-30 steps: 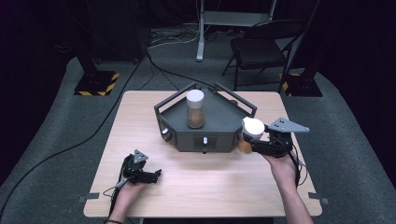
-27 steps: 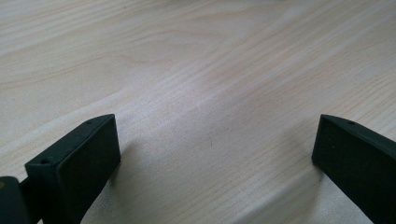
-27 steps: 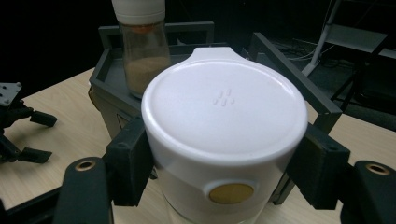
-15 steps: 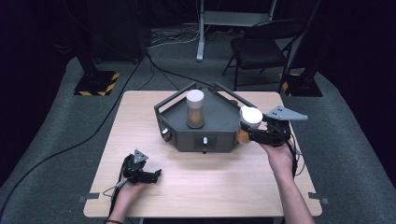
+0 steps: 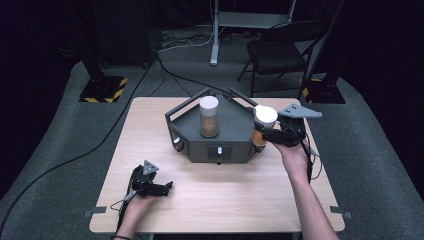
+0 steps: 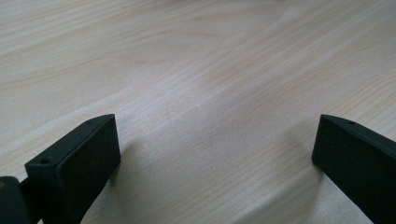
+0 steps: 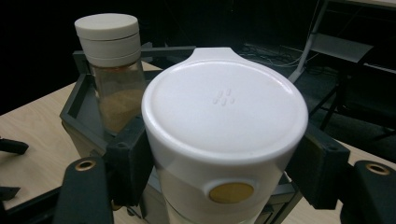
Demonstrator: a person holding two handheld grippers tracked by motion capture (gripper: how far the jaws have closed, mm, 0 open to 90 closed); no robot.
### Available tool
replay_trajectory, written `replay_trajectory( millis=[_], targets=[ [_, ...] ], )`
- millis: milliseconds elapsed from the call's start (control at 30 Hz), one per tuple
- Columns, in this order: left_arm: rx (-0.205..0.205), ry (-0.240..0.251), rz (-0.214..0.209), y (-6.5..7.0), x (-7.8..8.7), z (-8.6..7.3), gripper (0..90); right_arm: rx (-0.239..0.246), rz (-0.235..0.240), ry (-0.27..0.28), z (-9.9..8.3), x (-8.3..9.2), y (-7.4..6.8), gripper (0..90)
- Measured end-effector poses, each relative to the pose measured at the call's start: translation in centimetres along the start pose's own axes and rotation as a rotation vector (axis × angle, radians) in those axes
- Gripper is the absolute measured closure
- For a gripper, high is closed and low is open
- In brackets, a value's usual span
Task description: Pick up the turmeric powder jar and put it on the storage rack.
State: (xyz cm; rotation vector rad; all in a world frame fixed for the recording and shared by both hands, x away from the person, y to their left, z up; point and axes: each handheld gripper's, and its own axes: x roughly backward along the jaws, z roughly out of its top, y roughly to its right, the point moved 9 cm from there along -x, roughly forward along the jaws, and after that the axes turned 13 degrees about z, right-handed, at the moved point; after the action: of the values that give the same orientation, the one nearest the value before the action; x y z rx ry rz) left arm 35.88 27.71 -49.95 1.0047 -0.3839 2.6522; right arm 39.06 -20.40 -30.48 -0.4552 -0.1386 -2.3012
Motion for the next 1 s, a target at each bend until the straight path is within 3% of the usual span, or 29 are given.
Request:
replay_trajectory(
  millis=[433, 1000],
  targets=[
    [0.000, 0.000, 0.000, 0.0, 0.0, 0.0, 0.6, 0.018, -0.019, -0.009, 1.7, -2.3, 0.1, 29.3],
    [0.000, 0.000, 0.000, 0.0, 0.0, 0.0, 0.6, -0.015, -0.019, -0.034, 2.0, -6.1, 0.9, 29.2]
  ],
)
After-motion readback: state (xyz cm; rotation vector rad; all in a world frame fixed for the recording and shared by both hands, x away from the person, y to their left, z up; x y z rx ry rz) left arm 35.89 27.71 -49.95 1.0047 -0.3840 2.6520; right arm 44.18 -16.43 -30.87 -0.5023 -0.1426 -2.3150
